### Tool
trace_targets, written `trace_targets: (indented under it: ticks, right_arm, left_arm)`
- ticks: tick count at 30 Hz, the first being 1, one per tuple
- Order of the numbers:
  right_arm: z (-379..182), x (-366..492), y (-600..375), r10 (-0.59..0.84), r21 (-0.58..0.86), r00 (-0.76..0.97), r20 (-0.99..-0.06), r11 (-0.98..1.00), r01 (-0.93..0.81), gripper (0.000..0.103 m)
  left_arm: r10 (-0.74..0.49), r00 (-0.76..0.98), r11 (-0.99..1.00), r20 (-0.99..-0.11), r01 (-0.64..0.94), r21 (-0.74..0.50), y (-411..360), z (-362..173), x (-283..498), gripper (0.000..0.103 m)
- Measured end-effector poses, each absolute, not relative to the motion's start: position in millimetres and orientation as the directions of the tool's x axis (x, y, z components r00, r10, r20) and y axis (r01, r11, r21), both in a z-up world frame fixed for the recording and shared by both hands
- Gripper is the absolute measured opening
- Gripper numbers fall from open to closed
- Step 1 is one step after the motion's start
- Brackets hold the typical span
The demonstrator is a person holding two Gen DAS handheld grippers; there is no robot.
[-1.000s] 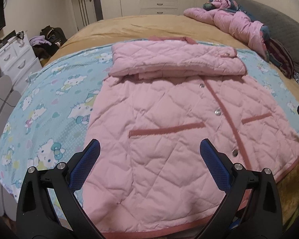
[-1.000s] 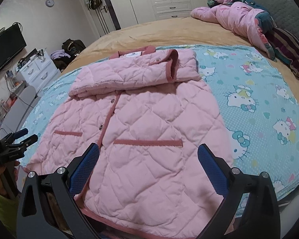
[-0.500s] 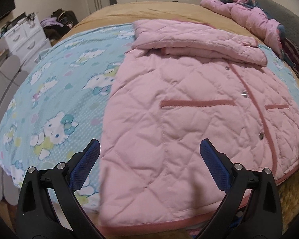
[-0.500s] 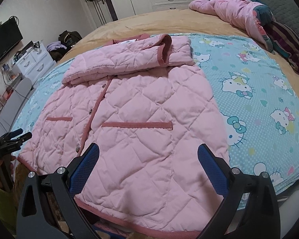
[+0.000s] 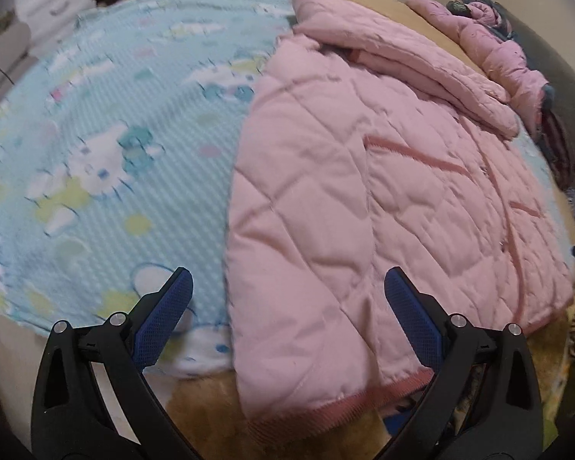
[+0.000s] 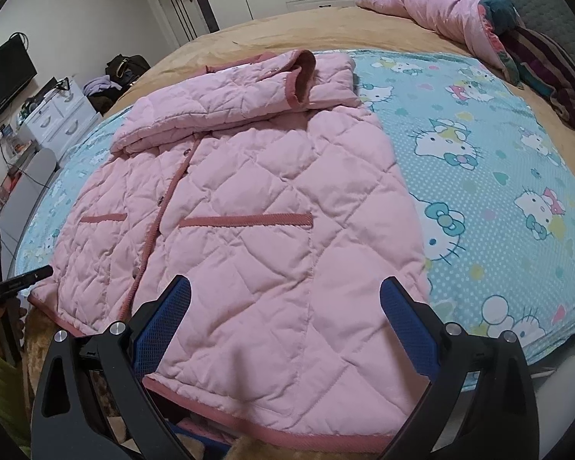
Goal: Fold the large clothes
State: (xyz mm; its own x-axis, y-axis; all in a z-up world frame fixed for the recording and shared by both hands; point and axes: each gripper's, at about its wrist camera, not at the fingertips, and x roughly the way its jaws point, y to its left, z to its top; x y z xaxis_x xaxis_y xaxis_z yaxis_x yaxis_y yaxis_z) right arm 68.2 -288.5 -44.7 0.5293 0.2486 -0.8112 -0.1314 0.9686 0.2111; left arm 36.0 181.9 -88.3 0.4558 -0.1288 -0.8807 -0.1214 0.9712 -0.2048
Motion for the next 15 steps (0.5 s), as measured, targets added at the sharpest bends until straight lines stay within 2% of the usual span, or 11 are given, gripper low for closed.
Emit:
trace_targets:
  ticks: [5, 6, 7, 8, 9, 11, 13, 15]
  right_arm:
    - [-48, 63, -301, 0.238, 0.214, 0.523, -0.819, 0.971, -0.107, 0.098]
    - [-49, 62, -304, 0.237, 0.217, 0.519, -0.821, 0.971, -0.1, 0.098]
    - [-50, 60, -308, 0.237, 0.22, 0.515, -0.824, 0.971, -0.095, 0.098]
    - [-51, 59, -310, 0.234, 0.22, 0.512, -0.826, 0.971, -0.09, 0.098]
    - [-52, 57, -314, 0.229, 0.217, 0.51, -0.829, 0.973, -0.083, 0.098]
    - [-53, 54, -319, 0.222, 0.214, 0.506, -0.834, 0.974, -0.075, 0.098]
    - [-53, 49, -327, 0.217, 0.212, 0.499, -0.839, 0.975, -0.067, 0.098]
    - [-54, 46, -332, 0.207, 0.203, 0.49, -0.847, 0.977, -0.062, 0.098]
  left_arm:
    - [-0.165, 0.436, 0.969, -0.885, -0.097, -0.228, 179, -95, 34, 0.094]
    - [-0.171, 0.437, 0.968, -0.883, -0.093, -0.234, 179, -95, 35, 0.088]
    - [-0.179, 0.437, 0.967, -0.882, -0.089, -0.24, 179, -95, 35, 0.075]
    - [-0.183, 0.432, 0.967, -0.883, -0.085, -0.242, 178, -96, 34, 0.068]
    - [-0.173, 0.428, 0.969, -0.887, -0.086, -0.23, 177, -97, 36, 0.062]
    - [-0.157, 0.424, 0.975, -0.892, -0.075, -0.208, 173, -97, 37, 0.056]
    - [-0.162, 0.444, 0.974, -0.881, -0.071, -0.215, 173, -92, 35, 0.038]
    - [-0.17, 0.453, 0.973, -0.875, -0.063, -0.222, 172, -89, 35, 0.03]
